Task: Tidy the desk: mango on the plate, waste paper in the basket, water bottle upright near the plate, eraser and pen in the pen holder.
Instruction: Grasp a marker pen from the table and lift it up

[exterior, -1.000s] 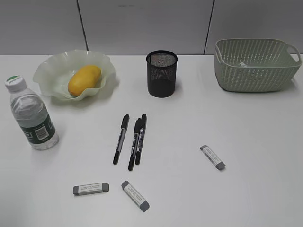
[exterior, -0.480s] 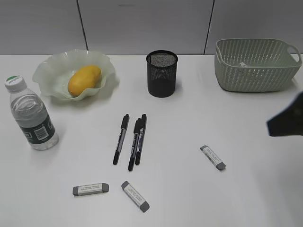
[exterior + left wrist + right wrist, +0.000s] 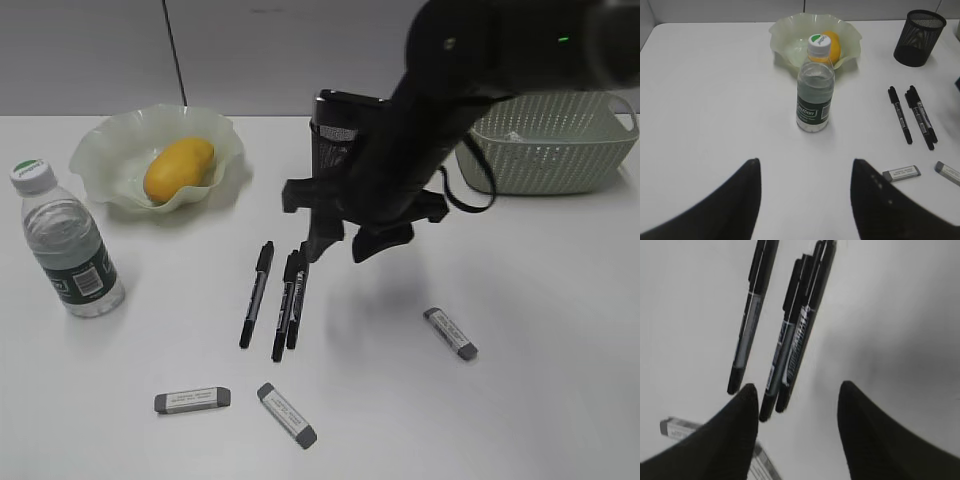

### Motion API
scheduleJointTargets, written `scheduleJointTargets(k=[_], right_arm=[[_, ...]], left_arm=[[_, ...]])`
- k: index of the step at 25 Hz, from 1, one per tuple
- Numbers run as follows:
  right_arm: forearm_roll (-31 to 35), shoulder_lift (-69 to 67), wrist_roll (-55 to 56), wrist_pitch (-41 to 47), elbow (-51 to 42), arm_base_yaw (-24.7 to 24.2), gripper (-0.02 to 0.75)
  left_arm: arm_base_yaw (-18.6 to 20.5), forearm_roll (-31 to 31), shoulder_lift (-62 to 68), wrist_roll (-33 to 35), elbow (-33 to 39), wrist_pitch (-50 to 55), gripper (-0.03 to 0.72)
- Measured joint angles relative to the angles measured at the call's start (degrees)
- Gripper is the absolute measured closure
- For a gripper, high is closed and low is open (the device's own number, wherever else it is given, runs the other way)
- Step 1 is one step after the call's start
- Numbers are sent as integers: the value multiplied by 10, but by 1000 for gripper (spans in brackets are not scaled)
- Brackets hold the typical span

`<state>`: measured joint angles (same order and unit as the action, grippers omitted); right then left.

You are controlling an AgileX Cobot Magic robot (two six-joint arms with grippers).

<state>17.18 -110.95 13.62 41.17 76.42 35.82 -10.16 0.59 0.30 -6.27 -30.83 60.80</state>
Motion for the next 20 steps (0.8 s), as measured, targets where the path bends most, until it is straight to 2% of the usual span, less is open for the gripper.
scheduleJointTargets(k=[3,6,11,20], right_arm=[[-24,-77,58,23,83,19,339],[-80,-136,120,61,151,39,370],[-140,-205,171,139,238,57,378],[-168,-243,210,160,266,58,379]], left_arm=[[0,0,0,0,0,0,263],[0,1,0,0,0,0,264],[0,0,0,0,0,0,264],[0,0,0,0,0,0,264]])
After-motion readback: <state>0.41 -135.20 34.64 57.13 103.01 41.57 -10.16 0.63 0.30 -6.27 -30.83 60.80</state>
